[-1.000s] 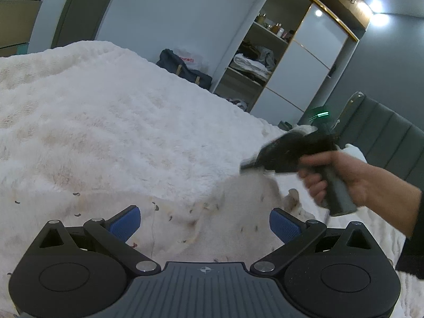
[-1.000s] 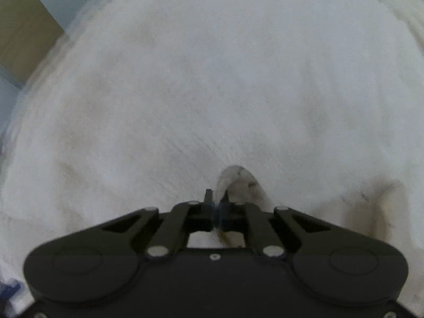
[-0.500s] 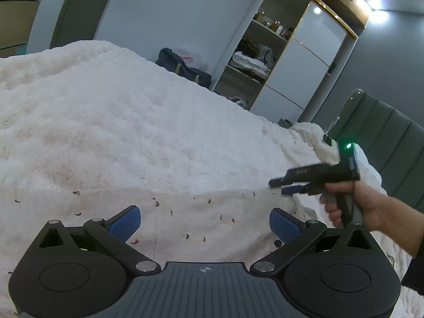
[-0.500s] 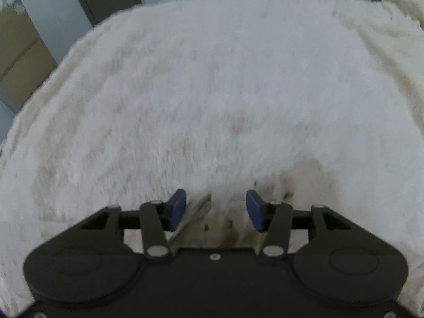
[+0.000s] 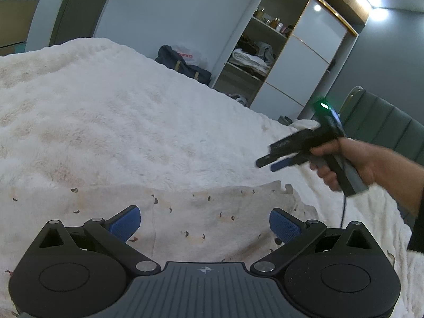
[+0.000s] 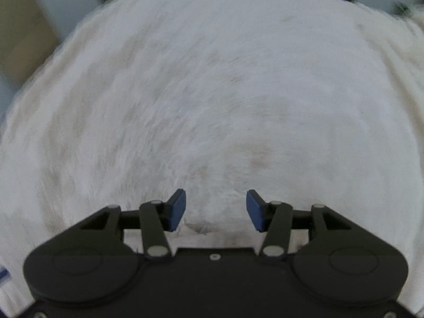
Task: Fold clothes
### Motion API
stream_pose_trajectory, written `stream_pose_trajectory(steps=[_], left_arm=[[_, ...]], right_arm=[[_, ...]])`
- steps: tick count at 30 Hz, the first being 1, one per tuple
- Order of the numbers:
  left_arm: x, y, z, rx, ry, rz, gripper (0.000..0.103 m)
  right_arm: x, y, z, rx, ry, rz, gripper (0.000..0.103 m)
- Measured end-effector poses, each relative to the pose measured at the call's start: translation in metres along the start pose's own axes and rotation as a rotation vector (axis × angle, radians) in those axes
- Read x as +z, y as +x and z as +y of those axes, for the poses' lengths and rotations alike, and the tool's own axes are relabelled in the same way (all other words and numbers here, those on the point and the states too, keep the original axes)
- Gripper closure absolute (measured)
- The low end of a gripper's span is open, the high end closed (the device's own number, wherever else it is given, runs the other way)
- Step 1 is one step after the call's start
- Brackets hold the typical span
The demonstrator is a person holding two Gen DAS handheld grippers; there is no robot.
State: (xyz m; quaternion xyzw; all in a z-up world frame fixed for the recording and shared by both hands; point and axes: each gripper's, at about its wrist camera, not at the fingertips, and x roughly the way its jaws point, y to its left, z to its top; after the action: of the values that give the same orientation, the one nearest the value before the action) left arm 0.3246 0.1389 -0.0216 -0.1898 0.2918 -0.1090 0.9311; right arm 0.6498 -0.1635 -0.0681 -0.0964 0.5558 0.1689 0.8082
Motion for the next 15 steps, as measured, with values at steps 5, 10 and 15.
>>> stream_pose_trajectory(steps=[5,10,15], left_arm=[[0.001,-0.003,-0.002,-0.01,0.012,-0.006,0.0],[0.003,-0.007,0.0,-0.02,-0.003,-0.016,0.0],[0.005,-0.011,0.002,-0.025,-0.019,-0.024,0.0]], right_arm=[[0.014,0.044,0.074,-0.17,-0.293,0.205,0.068],[0.005,0.077,0.087,-0.264,-0.368,0.354,0.09],[0.014,0.048,0.072,-0.194,-0.236,0.173,0.099]])
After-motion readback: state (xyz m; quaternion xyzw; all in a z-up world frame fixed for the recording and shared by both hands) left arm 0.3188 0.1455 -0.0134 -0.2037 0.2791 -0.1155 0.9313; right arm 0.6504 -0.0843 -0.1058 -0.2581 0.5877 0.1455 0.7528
